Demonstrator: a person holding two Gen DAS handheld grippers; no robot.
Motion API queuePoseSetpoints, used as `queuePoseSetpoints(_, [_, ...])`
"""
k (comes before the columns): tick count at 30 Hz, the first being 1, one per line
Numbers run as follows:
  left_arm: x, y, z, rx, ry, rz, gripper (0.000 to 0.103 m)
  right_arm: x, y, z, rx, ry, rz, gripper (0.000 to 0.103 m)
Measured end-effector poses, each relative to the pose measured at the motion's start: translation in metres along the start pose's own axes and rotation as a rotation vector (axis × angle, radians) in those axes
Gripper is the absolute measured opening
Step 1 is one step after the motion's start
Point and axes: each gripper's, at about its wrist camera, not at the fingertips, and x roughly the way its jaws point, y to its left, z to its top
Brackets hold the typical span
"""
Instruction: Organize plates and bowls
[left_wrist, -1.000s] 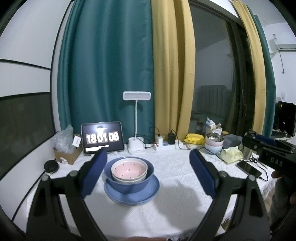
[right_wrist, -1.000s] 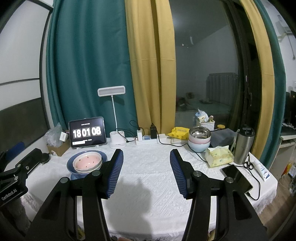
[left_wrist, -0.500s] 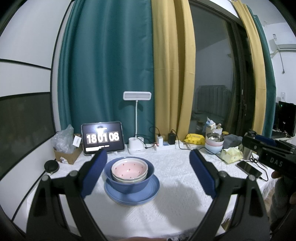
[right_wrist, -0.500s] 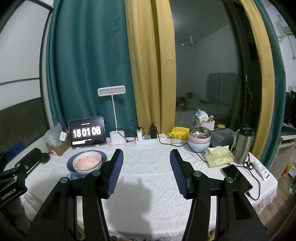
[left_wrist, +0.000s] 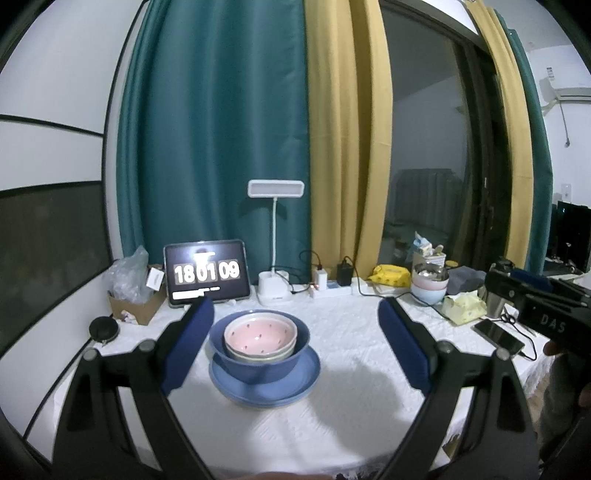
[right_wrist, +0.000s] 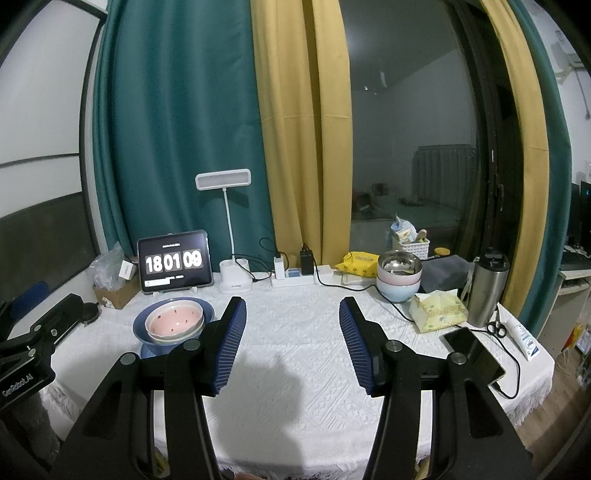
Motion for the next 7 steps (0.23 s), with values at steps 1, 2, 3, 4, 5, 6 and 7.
queuePoseSetpoints(1, [0.0004, 0.0001, 0.0002, 0.001, 0.000, 0.001, 0.091, -0.0007, 0.0000, 0.0005, -0.001, 0.000, -0.001, 0.055])
queuePoseSetpoints(2, [0.0004, 0.0000, 0.0002, 0.001, 0.001, 0.000, 0.091, -0.0002, 0.0000, 0.0002, 0.000, 0.000, -0.001, 0.055])
queuePoseSetpoints(3, [0.0003, -0.0001, 0.0002, 0.000, 0.001, 0.000, 0.092, -0.0007, -0.0001, 0.0006, 0.001, 0.000, 0.000, 0.055])
queuePoseSetpoints(4, [0.0001, -0.0004, -0.0001, -0.001, 0.001, 0.000, 0.091, -0.0007, 0.0001, 0.0007, 0.000, 0.000, 0.000, 0.055])
queuePoseSetpoints(5, [0.0004, -0.0004, 0.0003, 0.000, 0.001, 0.002, 0.091, -0.0002, 0.0001, 0.0003, -0.001, 0.000, 0.000, 0.056])
queuePoseSetpoints(6, [0.0004, -0.0003, 0.0000, -0.002, 0.001, 0.003, 0.091, 0.0000, 0.0003, 0.0000, 0.000, 0.000, 0.000, 0.055])
queuePoseSetpoints(7, [0.0007, 0.0003, 0.0002, -0.002, 0.002, 0.001, 0.091, -0.0002, 0.0004, 0.0002, 0.000, 0.001, 0.000, 0.055])
